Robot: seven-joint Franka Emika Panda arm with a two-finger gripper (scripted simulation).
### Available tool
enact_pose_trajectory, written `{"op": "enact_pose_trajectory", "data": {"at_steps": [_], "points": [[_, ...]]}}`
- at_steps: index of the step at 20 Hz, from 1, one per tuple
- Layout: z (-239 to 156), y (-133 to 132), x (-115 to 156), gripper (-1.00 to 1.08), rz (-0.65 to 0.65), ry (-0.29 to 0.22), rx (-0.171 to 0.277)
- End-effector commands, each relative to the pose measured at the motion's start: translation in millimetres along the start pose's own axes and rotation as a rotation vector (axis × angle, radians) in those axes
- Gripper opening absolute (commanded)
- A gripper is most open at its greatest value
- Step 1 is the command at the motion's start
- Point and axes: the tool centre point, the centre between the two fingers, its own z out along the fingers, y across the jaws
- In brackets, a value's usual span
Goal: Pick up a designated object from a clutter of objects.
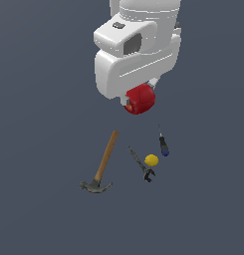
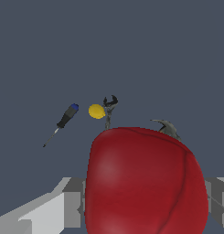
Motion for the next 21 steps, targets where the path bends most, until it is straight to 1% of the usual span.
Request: {"op": "enact_pose_trajectory", "data": {"at_steps": [1, 11, 21], "points": [[-14.9, 5.0, 4.5, -1.0, 0.0, 0.002, -0.001], [-45.4, 16.8, 15.7, -1.0, 0.0, 0.001, -0.002], [-49.9, 18.8, 17.8, -1.0, 0.0, 0.001, -0.002]]}}
